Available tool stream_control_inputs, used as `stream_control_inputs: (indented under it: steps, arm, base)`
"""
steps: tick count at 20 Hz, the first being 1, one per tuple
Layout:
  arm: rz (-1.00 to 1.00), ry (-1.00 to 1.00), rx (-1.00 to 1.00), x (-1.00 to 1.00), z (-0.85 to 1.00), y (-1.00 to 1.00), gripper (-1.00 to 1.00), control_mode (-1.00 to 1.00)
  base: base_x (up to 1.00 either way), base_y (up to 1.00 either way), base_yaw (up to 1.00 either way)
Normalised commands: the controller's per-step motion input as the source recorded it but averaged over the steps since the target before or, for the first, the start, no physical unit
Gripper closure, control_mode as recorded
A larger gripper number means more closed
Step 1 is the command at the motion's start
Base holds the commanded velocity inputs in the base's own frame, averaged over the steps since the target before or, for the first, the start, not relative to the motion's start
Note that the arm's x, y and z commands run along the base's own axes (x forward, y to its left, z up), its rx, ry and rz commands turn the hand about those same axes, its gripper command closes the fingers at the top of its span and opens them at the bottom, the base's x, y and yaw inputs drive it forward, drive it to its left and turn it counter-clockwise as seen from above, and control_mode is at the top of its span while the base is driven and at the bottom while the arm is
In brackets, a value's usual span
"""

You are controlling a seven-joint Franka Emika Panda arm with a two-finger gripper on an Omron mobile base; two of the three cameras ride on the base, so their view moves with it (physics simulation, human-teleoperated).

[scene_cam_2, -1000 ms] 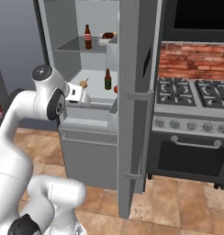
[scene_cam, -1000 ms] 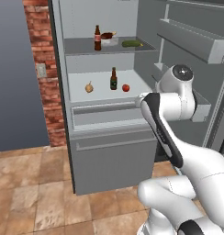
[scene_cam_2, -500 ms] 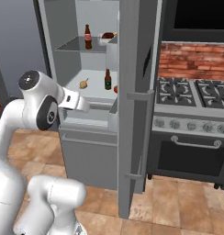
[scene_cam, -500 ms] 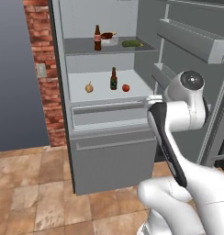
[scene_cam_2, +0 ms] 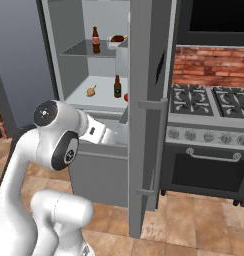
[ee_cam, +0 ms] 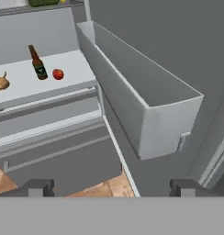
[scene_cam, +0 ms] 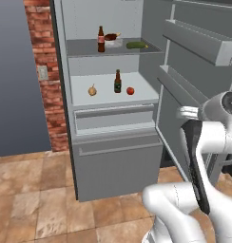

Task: Place the tupperware on the top shelf of the fridge. Make space for the tupperware among the existing items by rearranging them on the shelves if needed. Close the fridge door when finished.

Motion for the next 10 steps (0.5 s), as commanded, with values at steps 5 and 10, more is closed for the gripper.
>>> stream_control_inputs:
  steps: [5, 10]
  arm:
    - [0.00, -0.01, 0.30, -0.86, 0.06, -0.76, -1.00, -1.00]
    - [0.00, 0.00, 0.34, -0.33, 0.11, -0.86, -1.00, -1.00]
  base:
    - [0.00, 0.00, 0.00]
    - [0.00, 0.00, 0.00]
